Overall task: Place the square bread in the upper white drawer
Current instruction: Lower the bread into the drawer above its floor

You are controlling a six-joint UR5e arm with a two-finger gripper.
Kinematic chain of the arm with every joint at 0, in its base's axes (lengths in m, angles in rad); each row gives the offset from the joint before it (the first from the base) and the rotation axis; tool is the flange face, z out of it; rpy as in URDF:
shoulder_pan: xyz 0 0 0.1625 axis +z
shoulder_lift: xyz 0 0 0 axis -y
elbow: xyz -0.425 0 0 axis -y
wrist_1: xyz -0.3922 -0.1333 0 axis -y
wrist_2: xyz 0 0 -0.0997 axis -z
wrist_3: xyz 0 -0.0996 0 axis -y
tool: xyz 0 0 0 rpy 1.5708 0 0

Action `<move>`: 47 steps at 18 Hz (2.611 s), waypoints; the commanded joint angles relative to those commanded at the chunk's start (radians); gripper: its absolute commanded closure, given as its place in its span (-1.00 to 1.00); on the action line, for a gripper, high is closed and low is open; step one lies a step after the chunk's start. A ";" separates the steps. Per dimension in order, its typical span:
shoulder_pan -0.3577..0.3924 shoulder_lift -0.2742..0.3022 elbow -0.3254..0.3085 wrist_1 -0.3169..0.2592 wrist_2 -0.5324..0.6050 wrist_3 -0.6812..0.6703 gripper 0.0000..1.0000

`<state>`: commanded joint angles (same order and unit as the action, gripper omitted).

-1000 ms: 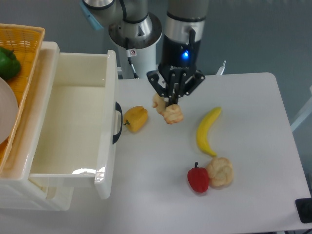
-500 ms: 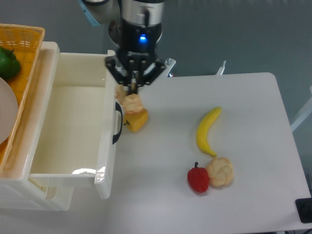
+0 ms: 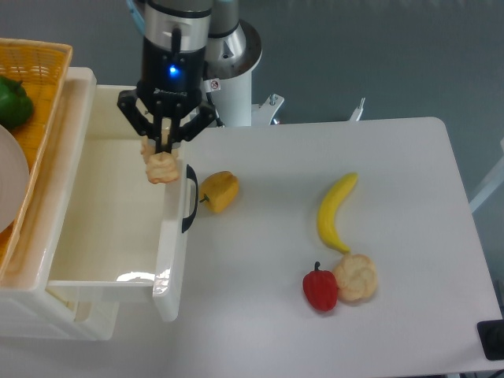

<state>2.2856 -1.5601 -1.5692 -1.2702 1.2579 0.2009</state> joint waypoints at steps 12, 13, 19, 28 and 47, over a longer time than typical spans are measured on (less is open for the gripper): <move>-0.020 -0.002 0.000 0.008 -0.002 0.009 0.00; -0.023 -0.002 0.000 0.006 -0.002 0.009 0.00; -0.041 -0.008 0.000 0.008 -0.006 0.015 -0.01; -0.041 -0.012 0.005 0.005 -0.015 0.046 -0.47; -0.043 -0.055 0.006 0.005 -0.066 0.046 -0.97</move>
<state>2.2427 -1.6153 -1.5631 -1.2655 1.1919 0.2470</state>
